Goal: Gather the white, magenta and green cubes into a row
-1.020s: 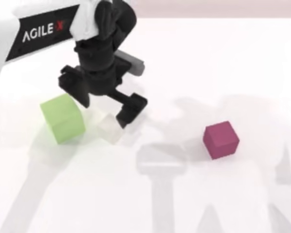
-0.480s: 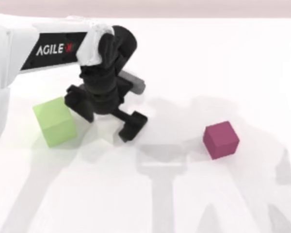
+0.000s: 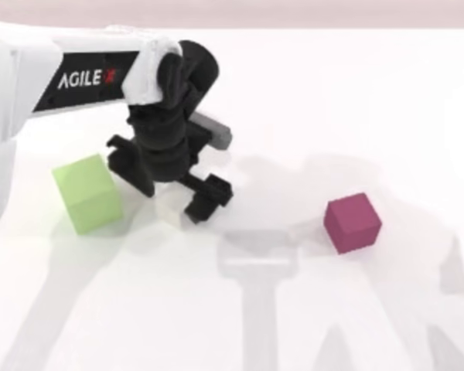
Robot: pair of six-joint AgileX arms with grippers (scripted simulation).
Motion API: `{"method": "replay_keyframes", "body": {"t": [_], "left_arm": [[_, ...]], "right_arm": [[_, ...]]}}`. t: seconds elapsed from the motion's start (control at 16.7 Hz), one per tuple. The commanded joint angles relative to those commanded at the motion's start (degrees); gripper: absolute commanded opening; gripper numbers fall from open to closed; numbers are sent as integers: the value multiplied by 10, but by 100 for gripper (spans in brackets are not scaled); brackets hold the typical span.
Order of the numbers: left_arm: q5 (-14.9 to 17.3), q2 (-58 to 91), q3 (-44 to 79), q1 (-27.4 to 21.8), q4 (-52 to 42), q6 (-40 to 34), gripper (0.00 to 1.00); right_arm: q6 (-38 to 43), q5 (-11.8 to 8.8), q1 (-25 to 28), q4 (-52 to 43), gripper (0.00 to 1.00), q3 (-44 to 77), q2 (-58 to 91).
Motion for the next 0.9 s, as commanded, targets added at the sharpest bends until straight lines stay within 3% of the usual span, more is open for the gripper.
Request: {"method": "replay_keyframes", "body": {"t": [0.36, 0.9], "left_arm": [[0, 0, 0, 0, 0, 0, 2], [2, -19, 6, 1, -6, -1, 0]], "right_arm": [[0, 0, 0, 0, 100, 0, 0], [0, 0, 0, 0, 100, 0, 0]]}}
